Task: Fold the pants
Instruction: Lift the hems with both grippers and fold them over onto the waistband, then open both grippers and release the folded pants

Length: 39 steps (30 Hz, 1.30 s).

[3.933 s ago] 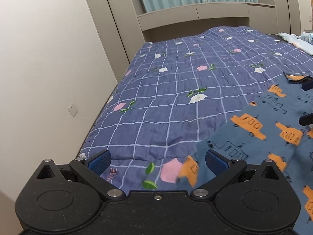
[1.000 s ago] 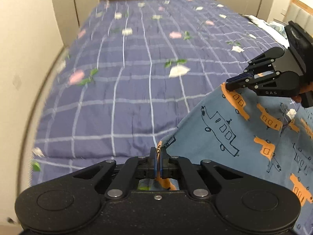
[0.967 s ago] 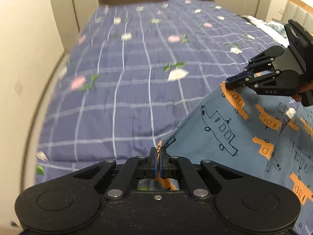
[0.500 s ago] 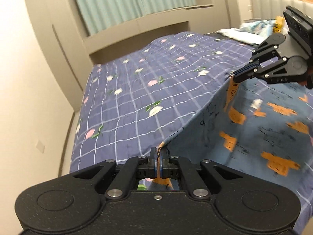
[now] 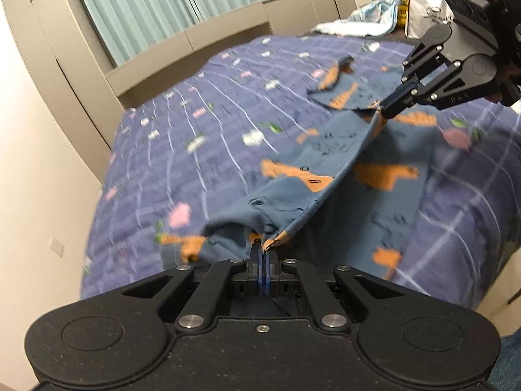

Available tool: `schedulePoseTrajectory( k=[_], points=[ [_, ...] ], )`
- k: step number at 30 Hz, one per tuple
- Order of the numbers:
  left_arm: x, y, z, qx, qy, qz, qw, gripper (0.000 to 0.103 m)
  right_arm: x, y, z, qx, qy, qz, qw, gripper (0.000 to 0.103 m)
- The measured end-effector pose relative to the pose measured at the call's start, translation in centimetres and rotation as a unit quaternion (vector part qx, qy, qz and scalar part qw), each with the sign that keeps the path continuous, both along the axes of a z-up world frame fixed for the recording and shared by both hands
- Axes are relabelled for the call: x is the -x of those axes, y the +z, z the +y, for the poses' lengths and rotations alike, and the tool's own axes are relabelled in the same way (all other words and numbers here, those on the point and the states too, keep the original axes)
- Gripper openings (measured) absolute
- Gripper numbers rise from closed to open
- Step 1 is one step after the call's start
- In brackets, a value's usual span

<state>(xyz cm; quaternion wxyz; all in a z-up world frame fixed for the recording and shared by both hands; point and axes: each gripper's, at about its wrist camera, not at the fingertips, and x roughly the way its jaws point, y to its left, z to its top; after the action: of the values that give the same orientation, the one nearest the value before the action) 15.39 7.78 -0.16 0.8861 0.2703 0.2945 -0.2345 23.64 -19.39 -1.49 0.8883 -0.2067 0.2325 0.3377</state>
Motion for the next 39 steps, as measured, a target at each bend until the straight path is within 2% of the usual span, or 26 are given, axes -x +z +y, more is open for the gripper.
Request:
schedulePoseTrajectory(
  k=[5,7,11,14,20,28,30,31,34,36,38,39],
  points=[
    [1.1,-1.5,-0.2,0.014,0.015,0.012,0.9997,0.000,1.4,-2.0,-0.1,0.000,-0.014,0.009,1.000,0.002],
    [1.7,-1.2,-0.2,0.025,0.017,0.014,0.9995,0.000,2.0,-1.9,-0.4,-0.005,-0.018,0.010,1.000,0.002],
    [3.3,-2.1,-0.4,0.015,0.014,0.019,0.9996,0.000,3.3,-1.3,-1.1,-0.002,-0.014,0.008,1.000,0.002],
    [3.4,-3.1,-0.2,0.028,0.030,0.037,0.9984,0.000,3.8,-1.7,-1.0,0.008,-0.007,0.017,1.000,0.002],
    [3.5,-3.7,0.2,0.049,0.056,0.048,0.9961,0.001,4.0,-3.2,-0.4,0.016,-0.007,0.030,0.999,0.002],
    [4.1,-3.9,0.4,0.052,0.071,0.056,0.9945,0.001,4.7,-3.3,-0.3,0.030,0.008,0.039,0.999,0.001],
    [4.0,-3.9,0.2,0.058,0.079,0.059,0.9935,0.005,4.5,-3.9,-0.1,0.033,0.002,0.044,0.998,0.001],
    [4.0,-3.7,0.2,0.065,0.080,0.062,0.9927,0.012,4.5,-4.2,-0.1,0.030,-0.002,0.046,0.998,0.002],
    [4.0,-2.9,0.2,0.090,0.086,0.068,0.9899,0.028,4.4,-4.0,-0.6,0.011,-0.011,0.051,0.999,0.014],
    [3.8,-2.3,-0.1,0.105,0.091,0.070,0.9879,0.043,4.7,-3.4,-1.3,-0.007,-0.017,0.048,0.999,0.041],
    [3.5,-1.6,-0.8,0.120,0.096,0.063,0.9861,0.067,5.0,-3.0,-2.1,-0.013,-0.032,0.034,0.999,0.060],
    [3.3,-1.3,-1.4,0.130,0.095,0.059,0.9852,0.072,5.1,-2.8,-2.6,-0.018,-0.041,0.027,0.999,0.066]
  ],
)
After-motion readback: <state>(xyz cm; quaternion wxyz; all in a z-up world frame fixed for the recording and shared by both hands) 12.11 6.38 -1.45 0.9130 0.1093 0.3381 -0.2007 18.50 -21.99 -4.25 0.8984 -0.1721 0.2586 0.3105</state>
